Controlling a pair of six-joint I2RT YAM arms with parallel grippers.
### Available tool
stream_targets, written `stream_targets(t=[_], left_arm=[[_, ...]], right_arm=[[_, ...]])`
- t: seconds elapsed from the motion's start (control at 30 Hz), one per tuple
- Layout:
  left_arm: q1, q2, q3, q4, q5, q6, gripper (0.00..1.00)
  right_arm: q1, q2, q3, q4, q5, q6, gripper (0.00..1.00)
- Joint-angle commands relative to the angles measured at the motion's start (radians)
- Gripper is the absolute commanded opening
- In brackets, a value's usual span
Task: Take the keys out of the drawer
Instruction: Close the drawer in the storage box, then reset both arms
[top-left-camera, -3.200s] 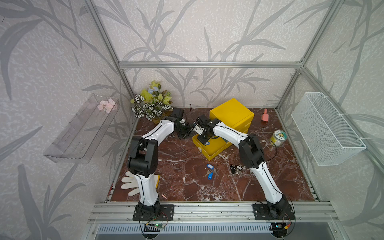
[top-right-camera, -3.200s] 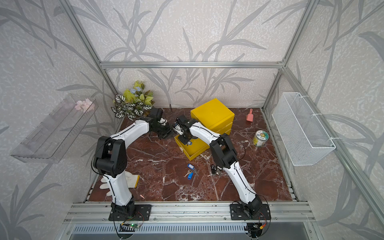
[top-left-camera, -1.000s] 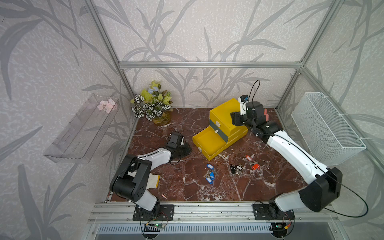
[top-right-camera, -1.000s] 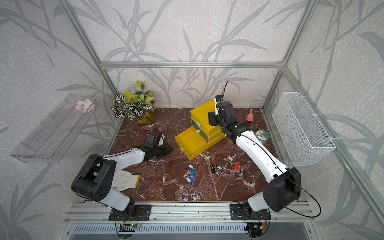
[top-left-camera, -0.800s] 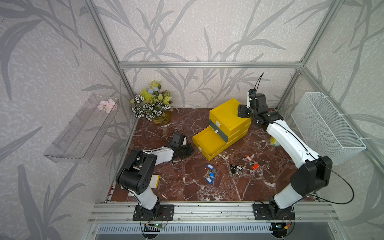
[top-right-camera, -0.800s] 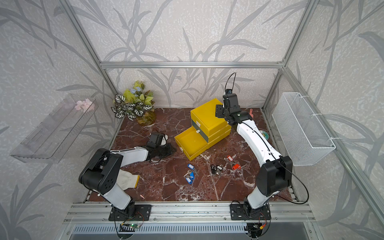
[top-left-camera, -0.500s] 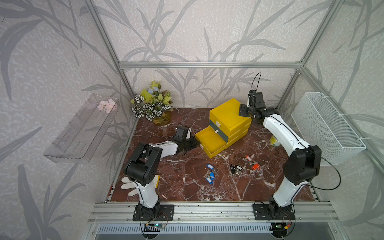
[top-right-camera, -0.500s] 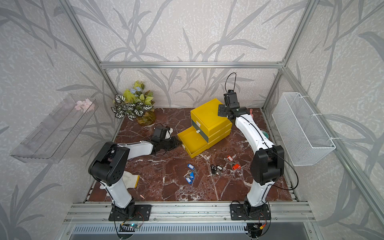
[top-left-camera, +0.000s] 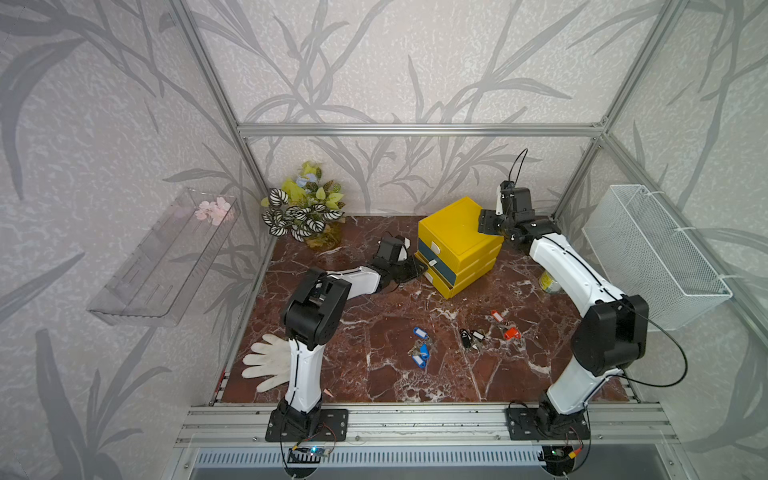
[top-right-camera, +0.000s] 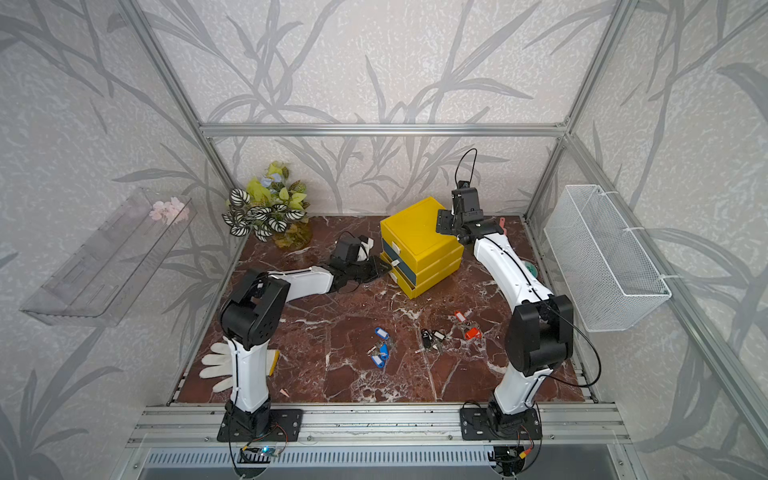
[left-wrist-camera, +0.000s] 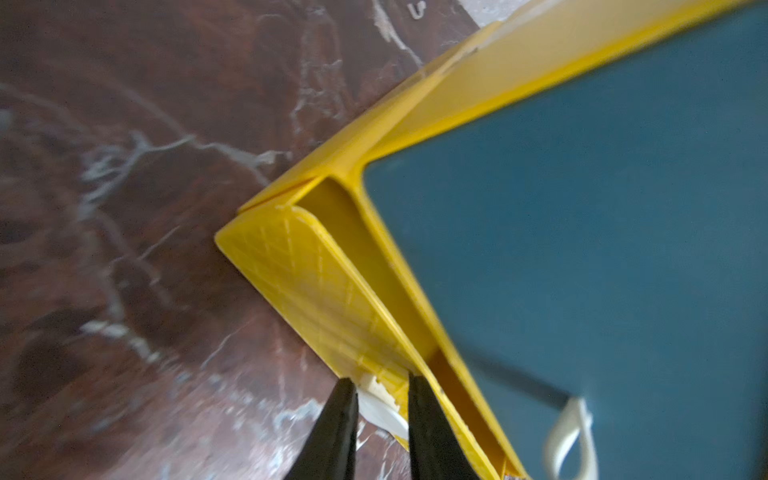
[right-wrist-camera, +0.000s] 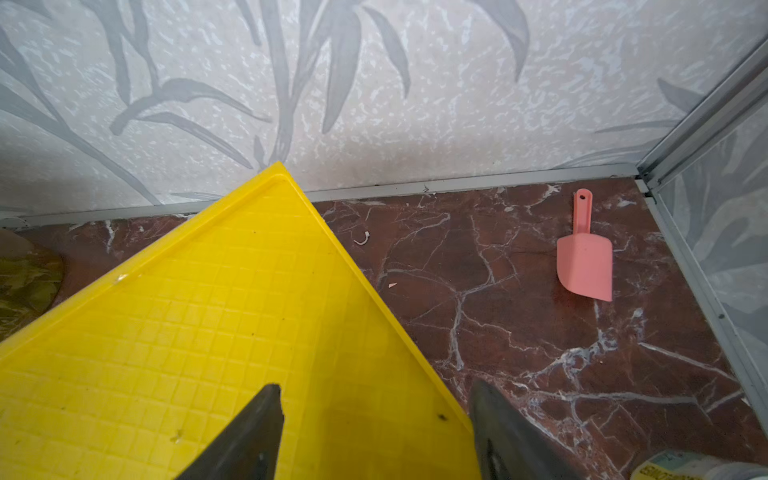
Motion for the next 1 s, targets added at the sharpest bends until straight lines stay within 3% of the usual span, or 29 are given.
stream_targets(t=[0.0,0.13,0.27,0.4,0.5,0.57,0.67,0.8,0.83,0.9,0.97], left_arm=[[-0.030,0.049,0.019,0.126,0.036,-0.077,0.25],[-0.025,0.029,0.000,0.168,0.029,-0.096,0.25],[-0.007,-0.165,-0.151,0.149,-0.102,0.012,0.27],[0.037,-0.448,-0.255,-0.072,-0.346,0.156,0.31],[0.055,-0.641,-0.304,-0.218,-0.586,0.258,0.37],[0.069,-0.747,-0.369,-0.228,-0.736,0.353,0.41],[0.143,-0.862,-0.526,-0.125,-0.916,0.480,0.42],[0.258,-0.863,-0.645,0.051,-1.058,0.714,0.45],[0.287,-0.829,-0.639,0.054,-1.080,0.745,0.46],[0.357,-0.743,-0.627,0.069,-1.038,0.772,0.46],[0.400,-0.674,-0.676,0.231,-0.945,0.761,0.46]], right_arm=[[0.019,-0.003,-0.041,-0.049,-0.121,0.021,0.74],[0.019,-0.012,-0.013,-0.086,-0.111,0.006,0.73],[0.018,-0.138,-0.057,-0.064,-0.040,-0.015,0.74],[-0.009,-0.334,-0.332,0.124,0.251,-0.013,0.74],[-0.047,-0.434,-0.565,0.253,0.366,-0.041,0.75],[-0.062,-0.474,-0.705,0.327,0.424,-0.055,0.75],[-0.065,-0.504,-0.969,0.639,0.459,-0.142,0.75],[-0.055,-0.344,-1.199,1.164,0.490,-0.278,0.73],[-0.033,-0.333,-1.184,1.159,0.473,-0.306,0.73],[-0.051,-0.256,-1.151,1.168,0.281,-0.324,0.73],[-0.053,-0.161,-1.131,1.275,0.231,-0.367,0.70]])
